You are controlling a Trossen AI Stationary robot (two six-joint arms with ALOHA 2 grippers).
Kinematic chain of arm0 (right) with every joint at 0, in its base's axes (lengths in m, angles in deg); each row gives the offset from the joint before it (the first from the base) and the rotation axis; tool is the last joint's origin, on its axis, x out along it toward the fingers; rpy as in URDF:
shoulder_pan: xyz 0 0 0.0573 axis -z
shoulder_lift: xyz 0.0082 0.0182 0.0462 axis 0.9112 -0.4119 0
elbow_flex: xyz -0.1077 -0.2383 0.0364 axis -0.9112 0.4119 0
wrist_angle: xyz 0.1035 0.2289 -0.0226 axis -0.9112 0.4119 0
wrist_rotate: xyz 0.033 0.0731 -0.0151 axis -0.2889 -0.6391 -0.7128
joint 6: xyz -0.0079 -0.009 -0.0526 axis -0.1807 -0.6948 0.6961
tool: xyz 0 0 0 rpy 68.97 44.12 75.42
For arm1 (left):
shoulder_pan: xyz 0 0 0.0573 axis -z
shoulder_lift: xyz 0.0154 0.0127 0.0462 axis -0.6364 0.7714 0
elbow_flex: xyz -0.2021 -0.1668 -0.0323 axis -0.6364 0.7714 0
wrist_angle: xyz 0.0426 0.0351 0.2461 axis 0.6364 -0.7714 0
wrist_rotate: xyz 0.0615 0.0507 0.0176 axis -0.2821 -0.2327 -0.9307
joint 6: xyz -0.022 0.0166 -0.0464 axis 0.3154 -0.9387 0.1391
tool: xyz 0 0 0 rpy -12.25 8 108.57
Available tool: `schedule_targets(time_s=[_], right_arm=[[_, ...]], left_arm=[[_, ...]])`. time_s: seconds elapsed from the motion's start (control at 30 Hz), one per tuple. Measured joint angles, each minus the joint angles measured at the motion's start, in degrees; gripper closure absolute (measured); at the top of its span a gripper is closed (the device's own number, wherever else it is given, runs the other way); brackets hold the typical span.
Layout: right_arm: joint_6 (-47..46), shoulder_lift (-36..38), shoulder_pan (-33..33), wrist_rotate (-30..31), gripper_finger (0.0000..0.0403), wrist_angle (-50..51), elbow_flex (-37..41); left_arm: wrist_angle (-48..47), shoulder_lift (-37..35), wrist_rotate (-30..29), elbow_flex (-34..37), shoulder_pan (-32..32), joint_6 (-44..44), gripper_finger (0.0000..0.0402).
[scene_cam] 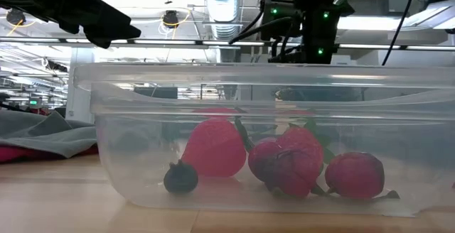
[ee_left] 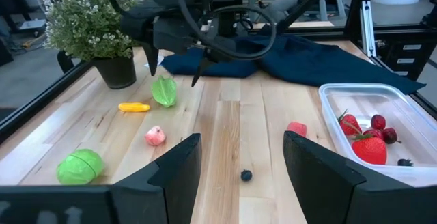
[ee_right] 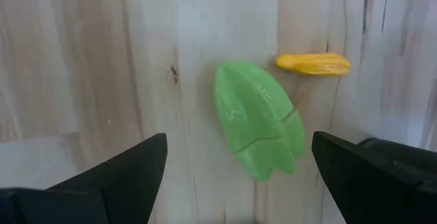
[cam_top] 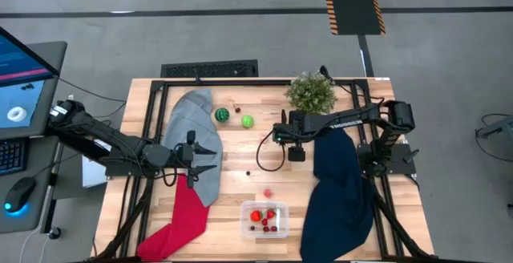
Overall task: Pick and placing Produce into tupperware
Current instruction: Put the starfruit into the transparent bin
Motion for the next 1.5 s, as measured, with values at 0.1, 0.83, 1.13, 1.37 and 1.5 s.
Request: schedule_targets(time_s=[0.1,0.83,1.13,1.37,1.5], right_arm=[[0.89,0.0,0.73,-0.45,0.0015,-0.12,0.0],[1.61,0.0,2.91,-4.52,0.0015,-3.18,0.0],[2.47,0.0,3.54,-6.07,0.0015,-4.06,0.0],[2.4,0.0,3.86,-6.38,0.0015,-4.55,0.02],[2.18,0.0,4.32,-7.3,0.0015,-4.28,0.13]], left_arm=[[-0.01,0.0,0.0,0.0,0.0,0.0,0.0203],[-0.01,0.0,-0.02,0.0,0.0,0.0,0.0203],[-0.01,0.02,0.13,0.0,0.0,0.04,0.0203],[-0.02,0.02,0.2,0.0,0.0,0.41,0.0203],[-0.01,0.01,0.22,0.0,0.01,0.44,0.0203]])
